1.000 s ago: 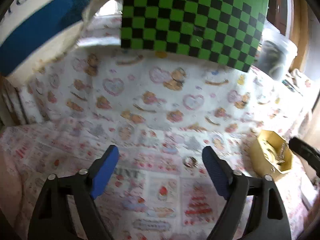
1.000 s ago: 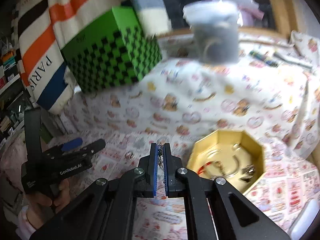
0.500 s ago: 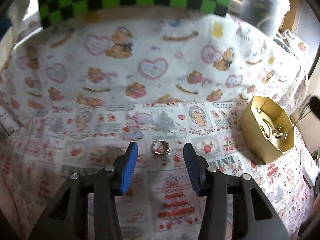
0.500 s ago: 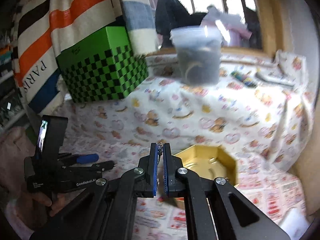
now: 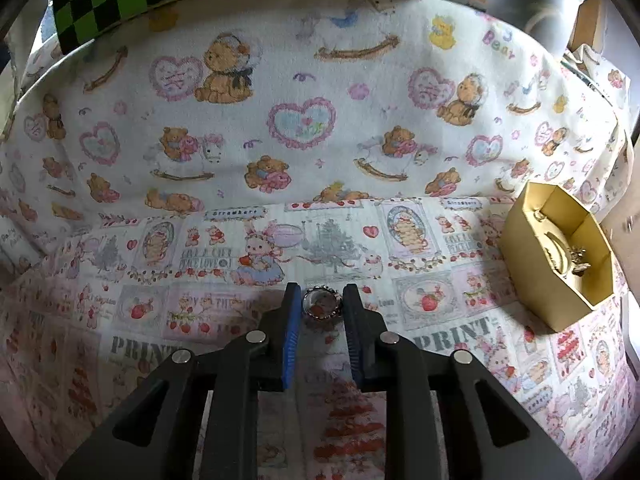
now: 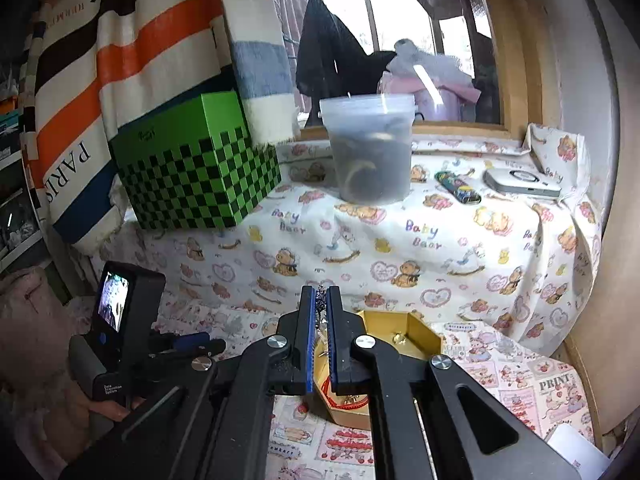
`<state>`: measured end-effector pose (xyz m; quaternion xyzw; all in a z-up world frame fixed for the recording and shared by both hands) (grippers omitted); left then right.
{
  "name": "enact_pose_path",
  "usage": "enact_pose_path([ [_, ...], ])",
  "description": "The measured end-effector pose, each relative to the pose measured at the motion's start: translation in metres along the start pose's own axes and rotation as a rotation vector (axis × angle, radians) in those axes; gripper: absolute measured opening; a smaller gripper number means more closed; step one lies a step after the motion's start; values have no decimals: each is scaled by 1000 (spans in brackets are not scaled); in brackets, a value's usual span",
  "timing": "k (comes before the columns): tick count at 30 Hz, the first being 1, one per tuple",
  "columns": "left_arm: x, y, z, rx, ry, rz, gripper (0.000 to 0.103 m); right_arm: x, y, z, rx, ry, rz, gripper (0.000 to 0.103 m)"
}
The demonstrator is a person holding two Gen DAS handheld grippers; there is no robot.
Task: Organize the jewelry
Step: 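Grasp the silver ring charm with the left tool while the right holds its charm, then carry both charms over the gold box and open both tools to drop them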
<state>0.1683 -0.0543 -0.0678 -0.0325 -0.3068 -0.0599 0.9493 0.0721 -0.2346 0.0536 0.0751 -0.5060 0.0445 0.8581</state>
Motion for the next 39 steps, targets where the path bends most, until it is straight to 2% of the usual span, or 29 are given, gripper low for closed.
enact_pose_path([
  [5,-8,-2,39,-37,-32,-4,20,5,-9,13,-12,-23,-22,6],
  [15,-14,-23,127,-142,-186,-49,20,3,-41,31,-73,-81,-71,6],
  [18,-6,-32,131,-148,-214,-75,20,0,-48,32,-113,-91,-81,6],
  [28,13,-45,111,-203,-190,-102,20,-1,-55,31,-92,-85,-91,6],
  [32,14,-57,99,-219,-189,-118,20,-4,-56,23,-64,-53,-115,6],
  [35,15,-58,85,-303,-165,-77,20,-8,-54,12,-51,-12,-113,6],
  [39,21,-71,73,-303,-156,-97,20,-15,-57,-4,-22,48,-136,6],
])
Point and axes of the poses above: each gripper's, at about its wrist camera, not at the fingertips, and z roughly against the way its jaws point, y to its left, x to its top, the point moved 1 cm from there along -z, roughly the way its jaws point, and after that the axes turned 1 degree about y, right-handed, at the moved point
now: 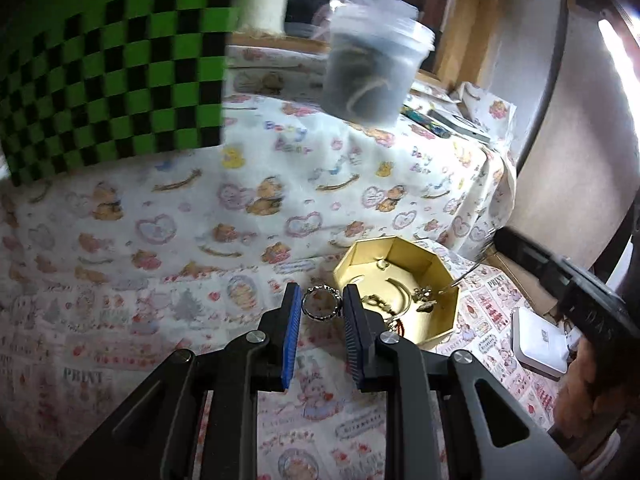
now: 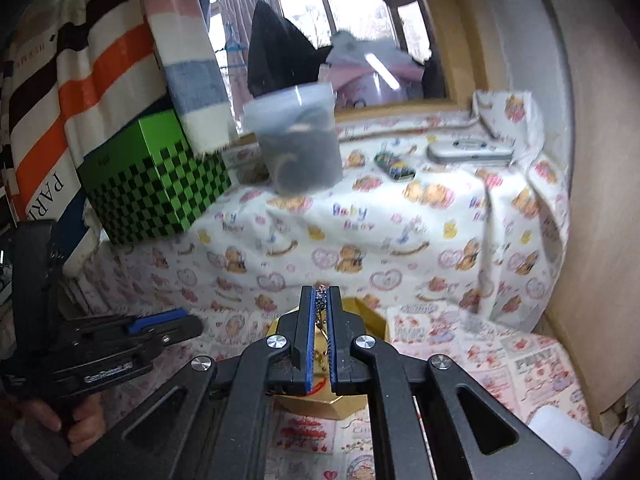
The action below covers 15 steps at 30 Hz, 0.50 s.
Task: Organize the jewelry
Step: 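Carry both charms over the gold box and open both tools to drop them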
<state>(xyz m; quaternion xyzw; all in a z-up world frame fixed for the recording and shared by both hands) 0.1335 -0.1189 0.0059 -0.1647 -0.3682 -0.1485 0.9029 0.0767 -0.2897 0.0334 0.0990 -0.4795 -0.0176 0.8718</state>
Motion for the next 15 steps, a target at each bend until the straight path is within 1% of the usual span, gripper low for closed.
enact_pose_path([
  [2,2,-5,-6,-47,11,0,20,-4,-2,-8,-24,36,-4,6],
  [4,1,-9,-13,-66,23,10,20,-7,-7,-14,-70,78,-16,6],
  [7,-3,-13,-25,-90,43,21,20,-10,-13,-19,-45,118,-51,6],
  [10,-8,-15,-34,-130,72,40,20,-13,-14,-25,-62,143,-44,6],
  [15,-13,-23,-41,-137,82,17,20,-15,-16,-32,-27,185,-64,6],
])
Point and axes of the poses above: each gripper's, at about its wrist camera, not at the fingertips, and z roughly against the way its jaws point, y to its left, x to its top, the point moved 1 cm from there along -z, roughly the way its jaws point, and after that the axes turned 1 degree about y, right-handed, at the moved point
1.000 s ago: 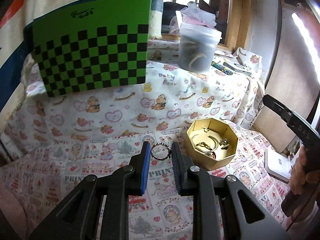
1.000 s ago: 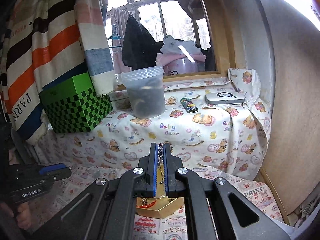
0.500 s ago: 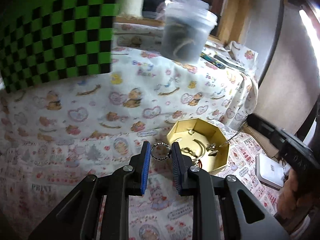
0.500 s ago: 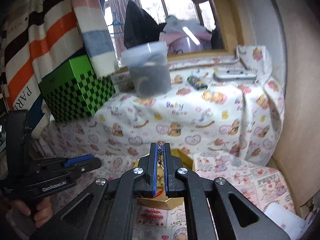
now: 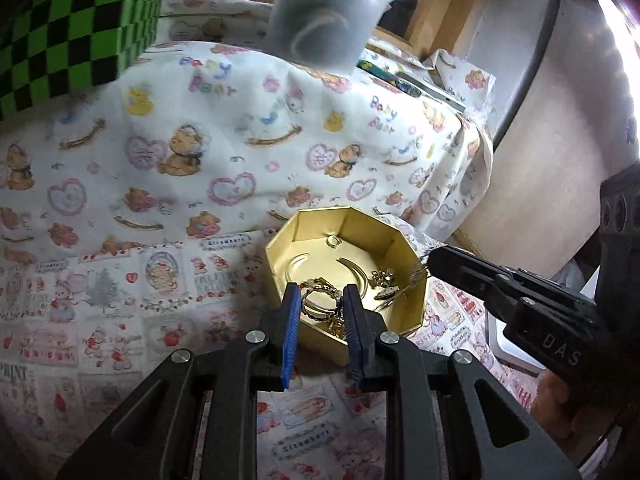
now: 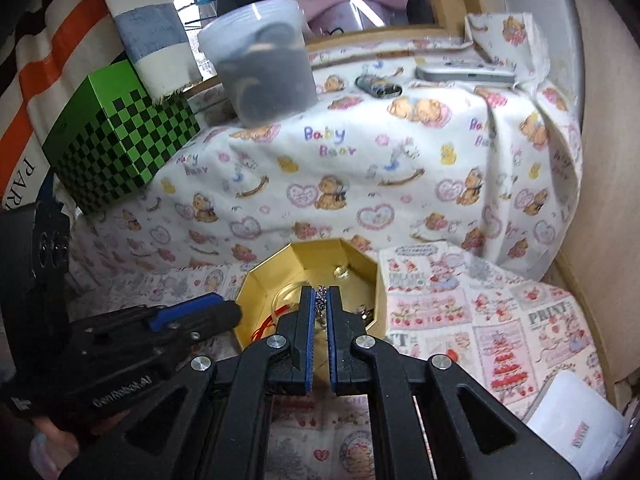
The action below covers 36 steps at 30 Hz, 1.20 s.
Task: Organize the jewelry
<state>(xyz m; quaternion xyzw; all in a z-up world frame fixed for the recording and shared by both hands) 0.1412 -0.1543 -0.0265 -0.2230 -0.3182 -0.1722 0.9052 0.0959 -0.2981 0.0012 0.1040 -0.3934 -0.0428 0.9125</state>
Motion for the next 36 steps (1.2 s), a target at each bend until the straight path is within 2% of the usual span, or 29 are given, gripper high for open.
enact_pose_path([
  [9,-3,-2,-4,6,5,-15,20,-1,-4,-5,-19,18,-2,6],
  [15,-2,-2,-7,30,-9,-23,20,-1,-7,-5,3,13,-23,6],
  [18,0,-1,-5,19,-19,-18,24,-1,-4,-3,19,5,-22,6],
  [19,0,-1,-4,23,-25,-21,28,-1,-4,-2,17,3,-20,7],
  [21,1,0,1,36,-47,-27,33,-1,-3,-1,12,-6,-18,16],
  [22,1,0,3,41,-55,-27,35,-1,-3,0,13,-16,-26,28],
  [23,1,1,6,48,-63,-25,36,-1,-4,1,15,-32,-34,35],
  [25,1,4,14,83,-87,-15,41,-1,-3,3,13,-47,-26,36],
  [27,2,9,23,147,-119,5,45,0,0,5,-1,-59,-4,36],
  [31,2,20,42,208,-161,23,51,0,7,9,-3,-85,27,37],
  [33,1,24,56,237,-190,18,56,0,10,12,-7,-104,44,45],
  [34,0,25,62,252,-207,15,60,-1,13,15,-14,-123,57,54],
  [35,-1,25,70,271,-228,9,65,-1,14,17,-19,-135,65,59],
  [36,-3,26,77,290,-246,0,68,-2,17,19,-27,-154,81,59],
])
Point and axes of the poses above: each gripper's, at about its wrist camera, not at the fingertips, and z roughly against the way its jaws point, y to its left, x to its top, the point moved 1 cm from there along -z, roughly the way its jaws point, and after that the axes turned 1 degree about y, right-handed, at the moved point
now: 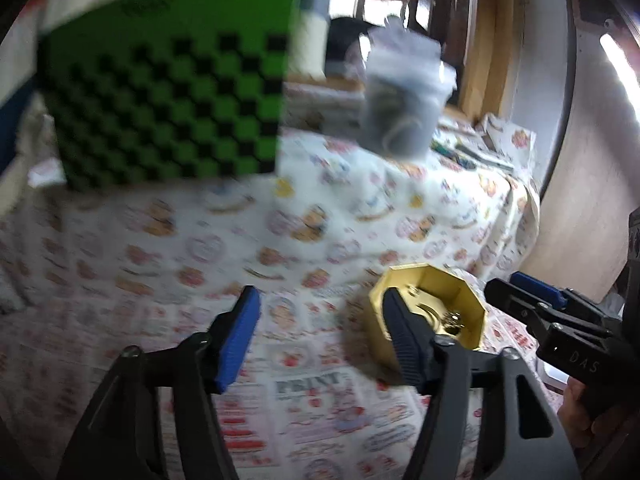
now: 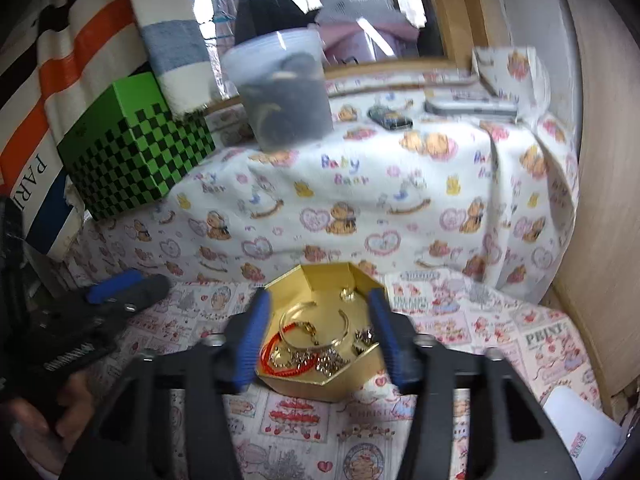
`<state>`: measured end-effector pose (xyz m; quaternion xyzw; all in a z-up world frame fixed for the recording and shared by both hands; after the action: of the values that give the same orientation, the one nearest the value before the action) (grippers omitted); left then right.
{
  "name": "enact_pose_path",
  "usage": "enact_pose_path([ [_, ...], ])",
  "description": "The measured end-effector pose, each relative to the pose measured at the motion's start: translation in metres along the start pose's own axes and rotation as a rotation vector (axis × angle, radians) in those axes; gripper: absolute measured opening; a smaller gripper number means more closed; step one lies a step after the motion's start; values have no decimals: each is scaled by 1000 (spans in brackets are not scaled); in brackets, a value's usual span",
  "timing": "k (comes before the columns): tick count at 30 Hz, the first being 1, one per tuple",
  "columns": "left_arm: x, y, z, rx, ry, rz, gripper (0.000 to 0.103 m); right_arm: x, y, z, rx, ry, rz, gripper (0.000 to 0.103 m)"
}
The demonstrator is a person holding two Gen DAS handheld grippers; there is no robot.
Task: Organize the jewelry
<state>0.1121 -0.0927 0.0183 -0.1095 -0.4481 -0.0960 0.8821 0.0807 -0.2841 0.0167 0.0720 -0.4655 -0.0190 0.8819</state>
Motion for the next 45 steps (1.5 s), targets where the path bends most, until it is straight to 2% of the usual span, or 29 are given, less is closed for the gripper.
enact_pose_path([
  [2,1,5,13,39,-42,-17,79,0,7,5,-7,-28,33,59],
  [5,-2,14,29,87,-91,-27,90,-2,14,10,-3,-66,49,62],
  [11,-16,34,42,152,-142,-24,95,-7,32,29,-11,-193,80,83],
  [14,-23,40,45,160,-150,-14,97,-11,43,35,-40,-251,130,85],
  [16,-26,42,48,163,-157,-2,98,-12,44,36,-32,-261,123,86],
  [19,-31,43,55,179,-190,-22,100,-14,44,35,-33,-274,106,93],
  [24,-42,43,65,201,-269,-55,102,-17,47,32,-59,-287,123,95],
  [26,-45,46,68,197,-294,-47,102,-18,47,32,-56,-291,120,103],
  [29,-47,50,66,195,-288,-29,102,-23,49,31,-68,-313,124,103],
  [37,-57,57,60,206,-274,-7,102,-30,53,22,-85,-302,153,103],
  [41,-59,63,52,199,-237,17,102,-32,49,17,-111,-306,142,103],
  [45,-59,67,52,213,-243,40,102,-32,47,14,-122,-293,138,103],
])
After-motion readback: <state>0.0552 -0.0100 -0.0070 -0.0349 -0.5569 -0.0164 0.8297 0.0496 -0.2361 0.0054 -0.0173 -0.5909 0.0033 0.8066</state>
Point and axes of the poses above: each gripper's, at about its wrist camera, not at the fingertips, and z roughly against the way its jaws point, y to its left, x to its top, the point moved 1 cm from there along -z, roughly the way its jaws point, and after that the axes turned 1 degree about y, right-handed, at the moved point
